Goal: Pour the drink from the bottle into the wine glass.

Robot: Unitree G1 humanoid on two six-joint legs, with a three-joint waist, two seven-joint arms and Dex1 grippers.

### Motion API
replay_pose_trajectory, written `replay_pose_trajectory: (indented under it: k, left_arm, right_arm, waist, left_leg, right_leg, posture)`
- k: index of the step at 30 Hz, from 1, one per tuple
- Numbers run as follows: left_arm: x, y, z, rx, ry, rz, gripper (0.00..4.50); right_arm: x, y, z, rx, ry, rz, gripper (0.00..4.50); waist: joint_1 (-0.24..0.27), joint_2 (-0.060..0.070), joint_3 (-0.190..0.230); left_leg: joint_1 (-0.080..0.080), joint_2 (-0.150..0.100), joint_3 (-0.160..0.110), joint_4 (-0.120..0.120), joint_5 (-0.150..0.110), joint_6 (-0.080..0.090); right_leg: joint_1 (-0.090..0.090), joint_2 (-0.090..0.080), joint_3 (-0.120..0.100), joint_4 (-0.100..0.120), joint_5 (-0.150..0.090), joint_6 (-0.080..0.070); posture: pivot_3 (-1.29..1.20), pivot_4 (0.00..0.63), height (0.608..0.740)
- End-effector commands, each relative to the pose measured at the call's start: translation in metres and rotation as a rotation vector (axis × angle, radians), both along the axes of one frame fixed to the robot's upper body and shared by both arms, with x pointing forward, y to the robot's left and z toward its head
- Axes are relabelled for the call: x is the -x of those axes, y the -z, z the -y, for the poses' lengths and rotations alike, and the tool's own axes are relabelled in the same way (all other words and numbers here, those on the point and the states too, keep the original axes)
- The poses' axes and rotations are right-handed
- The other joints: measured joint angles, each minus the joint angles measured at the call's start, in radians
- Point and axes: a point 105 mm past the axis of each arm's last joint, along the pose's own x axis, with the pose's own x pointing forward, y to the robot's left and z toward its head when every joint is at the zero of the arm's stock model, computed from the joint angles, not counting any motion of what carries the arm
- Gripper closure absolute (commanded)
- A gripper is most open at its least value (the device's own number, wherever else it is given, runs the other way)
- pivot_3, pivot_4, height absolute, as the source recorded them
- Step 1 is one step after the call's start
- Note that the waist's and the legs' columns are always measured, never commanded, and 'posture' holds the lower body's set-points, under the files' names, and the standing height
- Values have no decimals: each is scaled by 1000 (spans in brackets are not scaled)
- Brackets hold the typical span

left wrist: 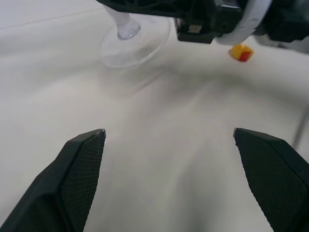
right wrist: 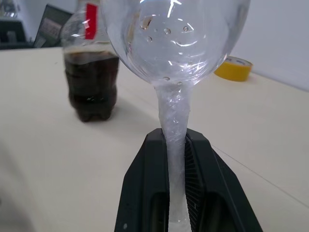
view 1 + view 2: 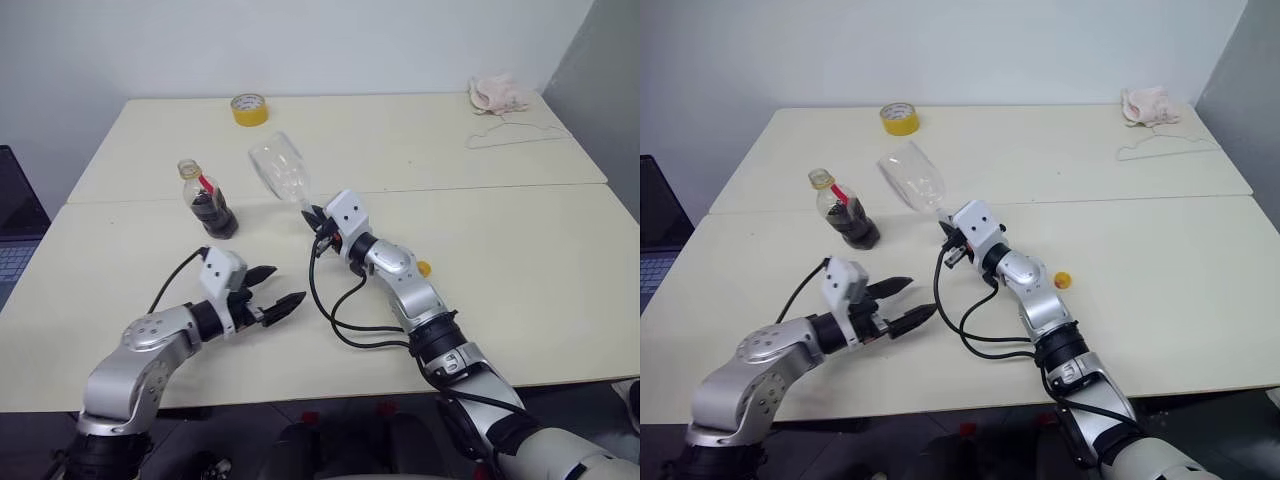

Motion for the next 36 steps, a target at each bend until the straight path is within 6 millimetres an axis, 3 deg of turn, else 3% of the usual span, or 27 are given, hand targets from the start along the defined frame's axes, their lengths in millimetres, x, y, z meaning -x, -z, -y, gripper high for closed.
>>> replay_pose_trajectory:
  k: [1, 5, 17, 32, 36]
  left_arm:
    - [3, -32, -9, 61, -20, 129, 0]
    - [-1, -47, -18, 106, -75, 186, 0]
    - [-9, -44, -23, 78, -101, 181, 0]
    - [-13, -44, -27, 56, -117, 192, 0]
    - [-15, -44, -27, 57, -117, 194, 0]
  right_arm:
    - [-3, -15, -1, -121, 10, -25, 4338]
    - [-3, -3, 1, -125, 11, -81, 4338]
    - [11, 41, 28, 47, 46, -167, 4339]
    - [24, 63, 64, 157, 74, -265, 4340]
    - [24, 64, 66, 166, 77, -275, 4342]
  waist:
    - [0, 0, 0]
    - [-1, 0, 0]
    - [1, 0, -1]
    - [12, 0, -4]
    - [25, 0, -6]
  left_leg:
    - [0, 0, 0, 0, 0, 0]
    - [0, 0, 0, 0, 0, 0]
    - [1, 0, 0, 1, 0, 0]
    - [3, 0, 0, 1, 0, 0]
    - [3, -1, 0, 1, 0, 0]
  right_leg:
    - [0, 0, 0, 0, 0, 0]
    - [0, 0, 0, 0, 0, 0]
    - [0, 0, 0, 0, 0, 0]
    - [0, 0, 0, -1, 0, 0]
    - [1, 0, 0, -1, 0, 0]
  posture:
    - [0, 150, 740]
    - [0, 150, 740]
    - [0, 150, 740]
    - [0, 150, 740]
    - [0, 150, 740]
